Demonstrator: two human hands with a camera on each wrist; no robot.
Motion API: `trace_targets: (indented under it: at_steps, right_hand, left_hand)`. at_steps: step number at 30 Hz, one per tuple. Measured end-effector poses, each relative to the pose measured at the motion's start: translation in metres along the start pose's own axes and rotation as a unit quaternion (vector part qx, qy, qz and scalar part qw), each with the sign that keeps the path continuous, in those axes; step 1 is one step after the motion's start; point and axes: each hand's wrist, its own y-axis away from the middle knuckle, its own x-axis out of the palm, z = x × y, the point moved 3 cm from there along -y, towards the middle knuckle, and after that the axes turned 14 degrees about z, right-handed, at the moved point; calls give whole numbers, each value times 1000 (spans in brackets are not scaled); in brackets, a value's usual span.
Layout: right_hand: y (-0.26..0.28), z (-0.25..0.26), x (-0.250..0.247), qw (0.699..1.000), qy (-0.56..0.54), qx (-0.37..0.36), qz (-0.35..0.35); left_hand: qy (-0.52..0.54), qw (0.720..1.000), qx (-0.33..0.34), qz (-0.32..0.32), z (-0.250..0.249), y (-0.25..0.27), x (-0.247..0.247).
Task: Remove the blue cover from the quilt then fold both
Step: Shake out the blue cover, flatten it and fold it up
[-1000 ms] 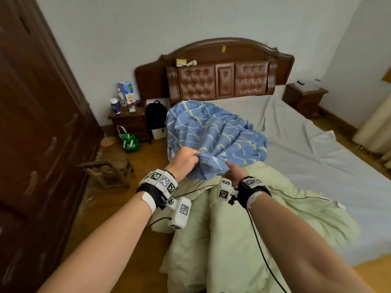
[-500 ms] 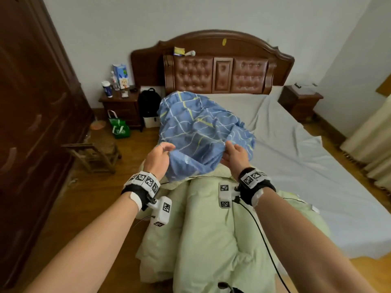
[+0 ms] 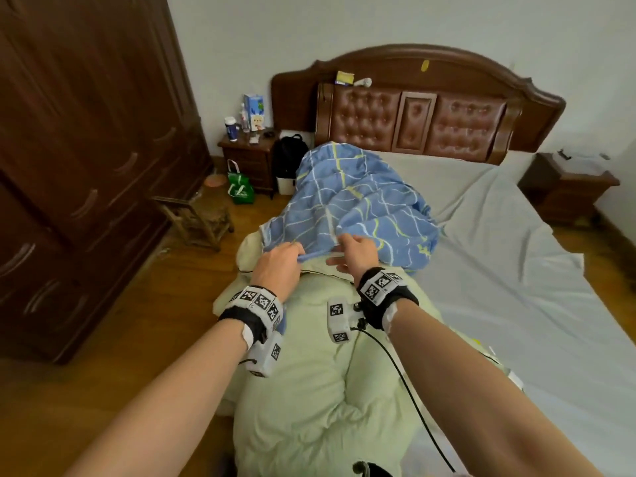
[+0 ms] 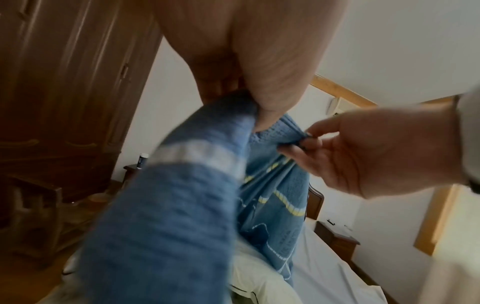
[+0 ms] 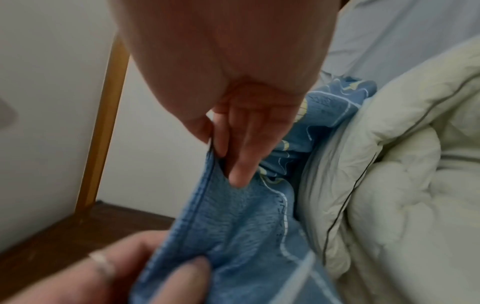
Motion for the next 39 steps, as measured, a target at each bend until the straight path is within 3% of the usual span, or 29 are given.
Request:
trace_targets:
  at_steps: [2, 4, 7, 11, 13, 16, 19, 23, 27, 29, 35, 39]
  right_hand:
    - [1, -3, -13, 983, 182, 8, -14]
    - [2, -3, -19, 968, 250, 16, -21]
    - [-8, 4, -12, 982, 188, -24, -10]
    - [-26, 4, 20, 985, 90, -50, 136]
    - [-28, -14, 31, 973, 115, -22, 197]
    - [-37, -43, 44, 946, 241, -1, 215]
    - [-47, -49, 55, 931, 312, 53, 179]
    - [-62, -50, 68, 948, 260, 126, 134]
    - [-70, -57, 77, 944, 271, 164, 88]
    - [-73, -59, 79, 956, 231, 172, 49]
    - [-62, -53, 67, 951, 259, 161, -49]
    - [-48, -41, 48, 961, 232, 112, -99]
  left_hand:
    - [-24, 999, 30, 14, -9, 8, -1]
    - [-41, 996, 80, 22, -15, 17, -6]
    - [-60, 992, 108, 12, -12, 29, -9]
    - [-51, 994, 94, -10, 13, 42, -19]
    - [-24, 995, 89, -33, 31, 47, -22]
    - [-15, 994, 106, -22, 47, 52, -24]
    - [-1, 993, 116, 3, 60, 51, -24]
    - [-18, 992, 125, 31, 81, 50, -29]
    - [-30, 991, 127, 36, 103, 53, -38]
    - [-35, 991, 124, 39, 112, 56, -39]
    - [-4, 993, 121, 12, 135, 58, -38]
    - [-7, 989, 142, -30, 134, 53, -40]
